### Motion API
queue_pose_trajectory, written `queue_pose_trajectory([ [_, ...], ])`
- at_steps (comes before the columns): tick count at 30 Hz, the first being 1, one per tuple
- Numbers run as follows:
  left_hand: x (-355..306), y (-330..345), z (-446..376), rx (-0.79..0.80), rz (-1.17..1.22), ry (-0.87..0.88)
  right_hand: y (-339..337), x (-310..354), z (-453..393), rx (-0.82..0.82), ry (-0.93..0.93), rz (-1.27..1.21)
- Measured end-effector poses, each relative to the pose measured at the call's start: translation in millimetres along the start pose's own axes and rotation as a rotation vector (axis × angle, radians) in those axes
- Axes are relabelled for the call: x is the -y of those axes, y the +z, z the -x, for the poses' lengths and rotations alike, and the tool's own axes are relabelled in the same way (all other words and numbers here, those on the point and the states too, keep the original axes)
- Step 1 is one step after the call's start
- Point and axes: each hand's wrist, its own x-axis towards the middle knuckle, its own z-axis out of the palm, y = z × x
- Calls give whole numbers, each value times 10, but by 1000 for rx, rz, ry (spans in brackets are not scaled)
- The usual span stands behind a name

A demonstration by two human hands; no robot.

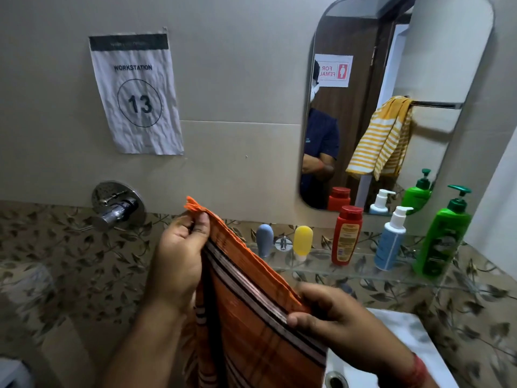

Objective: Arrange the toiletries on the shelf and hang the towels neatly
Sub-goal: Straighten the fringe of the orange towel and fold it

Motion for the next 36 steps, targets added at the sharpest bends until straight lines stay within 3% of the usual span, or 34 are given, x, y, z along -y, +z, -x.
queue_pose_trajectory([
  [4, -38, -95, -154, -131, 10, 60, -123, -85, 100, 92, 135, -23],
  [6, -53, -145, -222, -183, -4, 104, -148, -106, 107, 98, 136, 95],
  [14, 118, -345, -296, -265, -98, 131, -251, -120, 100, -30, 54, 681],
  [18, 98, -435, -324, -329, -119, 134, -294, 33, 161, -26, -6, 781],
  [26, 115, -584, -374, -424, -82, 103, -348, 43, 297, -185, -221, 994],
  [30, 127, -606, -391, -423, -71, 116, -377, -69, 334, -177, -204, 948],
  [33, 117, -584, -387, -431, -84, 122, -347, -86, 342, -172, -160, 686],
  [36, 95, -570, -372, -430, -88, 130, -266, -124, 330, -273, -152, 554],
])
